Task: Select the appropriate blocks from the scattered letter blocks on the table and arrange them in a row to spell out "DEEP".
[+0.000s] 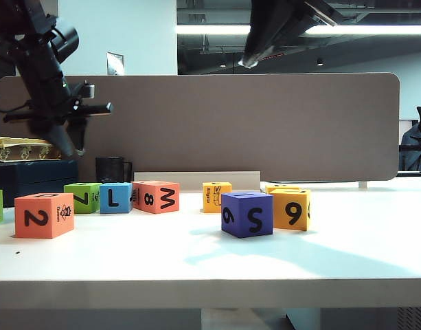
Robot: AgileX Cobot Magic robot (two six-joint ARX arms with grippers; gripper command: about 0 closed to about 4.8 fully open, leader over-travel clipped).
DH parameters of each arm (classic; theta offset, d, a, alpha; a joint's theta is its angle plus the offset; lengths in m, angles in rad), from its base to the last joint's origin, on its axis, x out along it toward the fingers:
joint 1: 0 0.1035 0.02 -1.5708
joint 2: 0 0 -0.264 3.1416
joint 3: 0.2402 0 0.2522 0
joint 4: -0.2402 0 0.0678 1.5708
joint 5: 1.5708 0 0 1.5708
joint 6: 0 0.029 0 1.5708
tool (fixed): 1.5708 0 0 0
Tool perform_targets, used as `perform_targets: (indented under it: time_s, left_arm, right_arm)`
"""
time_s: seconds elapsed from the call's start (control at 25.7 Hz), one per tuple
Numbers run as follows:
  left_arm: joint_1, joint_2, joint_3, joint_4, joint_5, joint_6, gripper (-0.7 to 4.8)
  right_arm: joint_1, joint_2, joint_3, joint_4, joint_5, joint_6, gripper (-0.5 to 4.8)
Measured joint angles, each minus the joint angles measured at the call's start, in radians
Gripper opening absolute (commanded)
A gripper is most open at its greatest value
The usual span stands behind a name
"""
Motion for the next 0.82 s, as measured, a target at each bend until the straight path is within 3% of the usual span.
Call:
perform_targets:
  time_s: [0.12,0.27,0.47,0.66,0.82]
  left_arm:
    - [0.000,0.023,0.000,-0.023,-0.003,0.001,2.84]
    - [-0.001,0.055,0.000,-0.019,-0.003,0.001,2.87]
    - [-0.001,0.086,0.001,-0.019,-0.003,0.003,2.88]
    - [-0.002,0.092,0.001,-0.019,0.014,0.005,3.71]
    - [-0.002,0.092,0.002,-0.019,0.038,0.005,3.74]
  right_arm:
    - [0.057,0.001,0.000,0.039,-0.001,0.000,-0.02]
    - [0.128,0.000,0.000,0.049,-0.002,0.000,-0.02]
    - [0.142,0.001,0.000,0.047,0.000,0.000,-0.02]
    - [0.143,0.001,0.000,0.047,0.000,0.000,-0.02]
    - [0.143,0.001,0.000,0.047,0.005,0.000,-0.02]
